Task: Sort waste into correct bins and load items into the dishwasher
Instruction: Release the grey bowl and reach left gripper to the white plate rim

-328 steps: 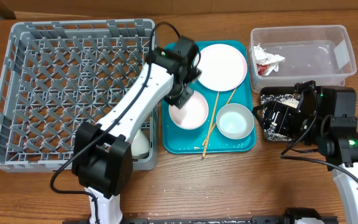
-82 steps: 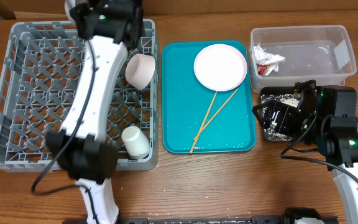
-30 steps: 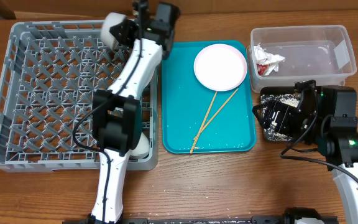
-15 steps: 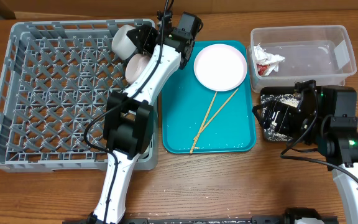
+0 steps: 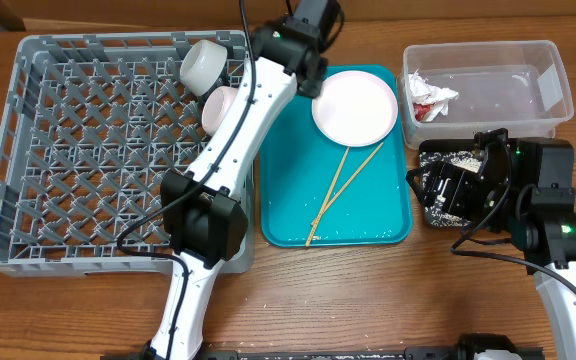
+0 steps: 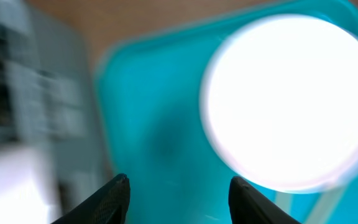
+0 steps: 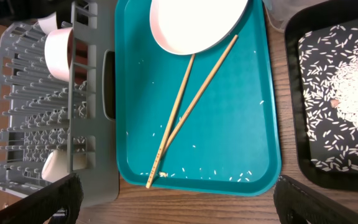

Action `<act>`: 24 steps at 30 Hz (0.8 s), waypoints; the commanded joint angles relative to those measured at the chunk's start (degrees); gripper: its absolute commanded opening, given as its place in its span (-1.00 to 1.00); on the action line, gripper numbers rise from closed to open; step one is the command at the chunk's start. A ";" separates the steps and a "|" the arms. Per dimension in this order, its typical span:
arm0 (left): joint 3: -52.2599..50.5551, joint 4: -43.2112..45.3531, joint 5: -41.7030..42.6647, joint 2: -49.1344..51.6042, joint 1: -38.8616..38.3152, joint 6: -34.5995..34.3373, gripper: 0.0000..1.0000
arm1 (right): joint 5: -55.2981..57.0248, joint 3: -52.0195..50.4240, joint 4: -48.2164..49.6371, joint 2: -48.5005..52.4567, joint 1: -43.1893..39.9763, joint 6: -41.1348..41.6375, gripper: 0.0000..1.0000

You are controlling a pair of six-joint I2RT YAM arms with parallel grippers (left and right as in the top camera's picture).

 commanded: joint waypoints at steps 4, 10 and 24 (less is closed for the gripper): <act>-12.35 5.53 13.33 -0.09 -1.84 -18.99 -0.03 | 0.24 0.20 0.31 -0.31 -0.15 -0.22 0.99; -20.39 13.64 13.16 -0.09 -2.91 -25.09 -0.02 | 0.24 0.20 0.31 -0.31 -0.15 -0.24 0.99; -30.32 25.03 7.37 -0.07 -3.41 -30.23 -0.35 | 0.24 0.20 0.31 -0.31 -0.15 -0.24 0.99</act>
